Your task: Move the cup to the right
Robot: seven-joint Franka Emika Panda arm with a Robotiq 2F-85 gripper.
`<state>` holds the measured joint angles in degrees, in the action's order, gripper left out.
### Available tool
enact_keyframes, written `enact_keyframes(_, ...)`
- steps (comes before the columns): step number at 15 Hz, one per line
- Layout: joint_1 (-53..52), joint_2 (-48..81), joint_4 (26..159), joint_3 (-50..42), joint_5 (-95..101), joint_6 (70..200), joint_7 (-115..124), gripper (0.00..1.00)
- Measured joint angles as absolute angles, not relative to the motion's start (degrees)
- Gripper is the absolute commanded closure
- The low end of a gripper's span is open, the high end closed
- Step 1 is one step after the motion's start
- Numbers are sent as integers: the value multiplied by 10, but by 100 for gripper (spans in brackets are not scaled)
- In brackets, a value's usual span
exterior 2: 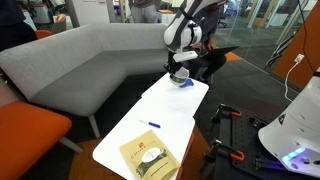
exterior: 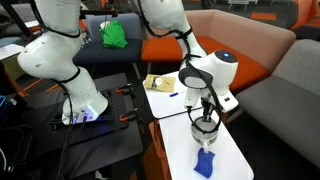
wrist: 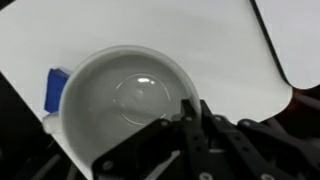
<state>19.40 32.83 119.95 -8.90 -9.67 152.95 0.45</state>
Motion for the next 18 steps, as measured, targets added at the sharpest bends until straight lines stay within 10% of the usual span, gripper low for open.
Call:
enact_keyframes(17,237,408,1130,-52,-128,1507,-19,97)
enact_keyframes(18,237,408,1128,-52,-128,1503,-19,65)
